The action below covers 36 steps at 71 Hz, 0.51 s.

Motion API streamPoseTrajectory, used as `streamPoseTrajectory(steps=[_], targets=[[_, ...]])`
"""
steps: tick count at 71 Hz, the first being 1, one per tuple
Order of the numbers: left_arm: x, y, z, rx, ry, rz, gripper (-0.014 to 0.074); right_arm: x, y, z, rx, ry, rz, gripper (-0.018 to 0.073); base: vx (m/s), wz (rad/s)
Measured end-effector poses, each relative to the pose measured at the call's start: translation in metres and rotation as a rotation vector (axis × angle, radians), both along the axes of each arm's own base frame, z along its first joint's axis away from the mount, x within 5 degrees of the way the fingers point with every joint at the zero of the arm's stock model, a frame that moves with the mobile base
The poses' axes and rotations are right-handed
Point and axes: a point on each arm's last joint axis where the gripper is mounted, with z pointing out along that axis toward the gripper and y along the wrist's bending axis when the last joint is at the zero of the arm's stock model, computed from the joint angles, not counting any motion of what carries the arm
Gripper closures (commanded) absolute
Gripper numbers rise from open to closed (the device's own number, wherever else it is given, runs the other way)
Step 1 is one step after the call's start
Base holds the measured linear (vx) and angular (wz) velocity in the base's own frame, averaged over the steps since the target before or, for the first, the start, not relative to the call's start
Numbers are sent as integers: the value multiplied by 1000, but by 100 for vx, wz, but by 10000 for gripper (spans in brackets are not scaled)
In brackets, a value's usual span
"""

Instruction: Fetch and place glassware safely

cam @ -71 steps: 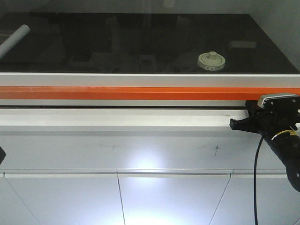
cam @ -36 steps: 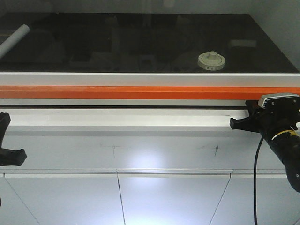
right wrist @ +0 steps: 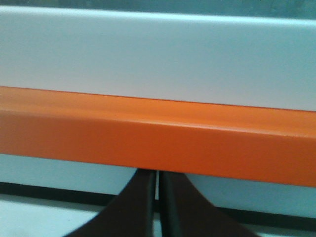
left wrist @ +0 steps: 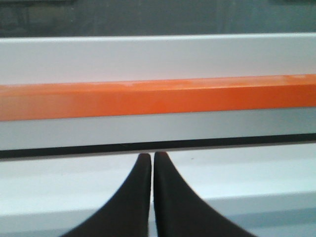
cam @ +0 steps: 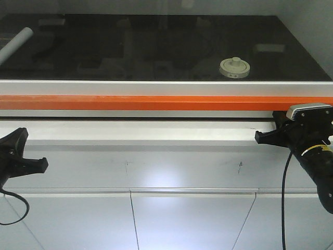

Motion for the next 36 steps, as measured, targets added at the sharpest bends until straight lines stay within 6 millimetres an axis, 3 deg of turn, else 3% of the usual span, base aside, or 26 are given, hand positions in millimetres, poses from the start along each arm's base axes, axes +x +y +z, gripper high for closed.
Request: streamPoseTrajectory(steps=[9, 36], targets=[[11, 0, -7, 9, 19, 0, 603, 0, 0, 0, 0, 0, 0, 563, 0, 0], [51, 0, -5, 56, 56, 0, 603, 0, 0, 0, 0, 0, 0, 563, 0, 0]])
